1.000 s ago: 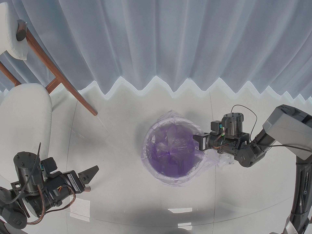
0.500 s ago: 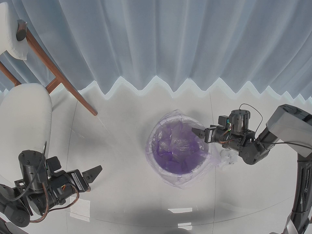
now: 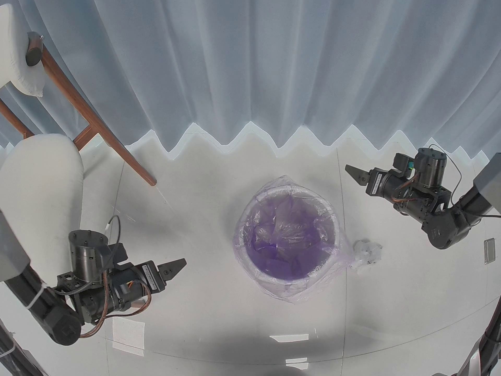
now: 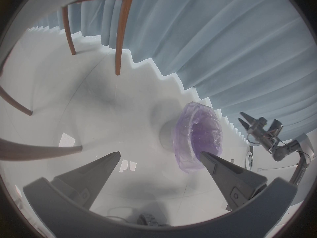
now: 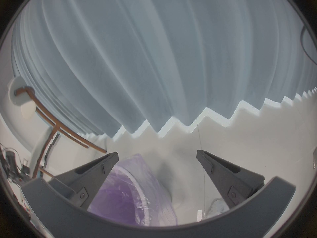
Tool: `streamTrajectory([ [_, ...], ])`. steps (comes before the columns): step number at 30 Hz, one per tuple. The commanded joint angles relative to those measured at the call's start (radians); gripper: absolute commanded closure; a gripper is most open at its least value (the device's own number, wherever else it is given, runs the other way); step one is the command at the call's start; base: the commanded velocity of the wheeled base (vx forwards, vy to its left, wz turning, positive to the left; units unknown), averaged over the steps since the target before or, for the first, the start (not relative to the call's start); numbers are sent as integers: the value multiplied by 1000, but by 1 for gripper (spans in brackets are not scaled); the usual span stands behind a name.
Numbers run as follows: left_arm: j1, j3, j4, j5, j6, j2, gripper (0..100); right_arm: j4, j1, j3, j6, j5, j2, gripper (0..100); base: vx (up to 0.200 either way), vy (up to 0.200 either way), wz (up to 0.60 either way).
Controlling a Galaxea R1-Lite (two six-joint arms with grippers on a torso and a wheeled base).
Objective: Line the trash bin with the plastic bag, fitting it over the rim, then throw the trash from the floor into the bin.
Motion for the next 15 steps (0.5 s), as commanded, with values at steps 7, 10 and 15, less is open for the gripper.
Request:
streamTrajectory([
  [7, 7, -65, -476, -142, 137, 549, 0, -41, -19, 183, 81, -54, -325, 0, 0, 0, 0],
  [10, 4, -101, -476, -146, 157, 572, 0, -42, -4, 180, 79, -58, -350, 0, 0, 0, 0],
  [15, 5, -223, -474, -139, 163, 638, 0, -42, 41, 199, 82, -103, -376, 0, 0, 0, 0],
])
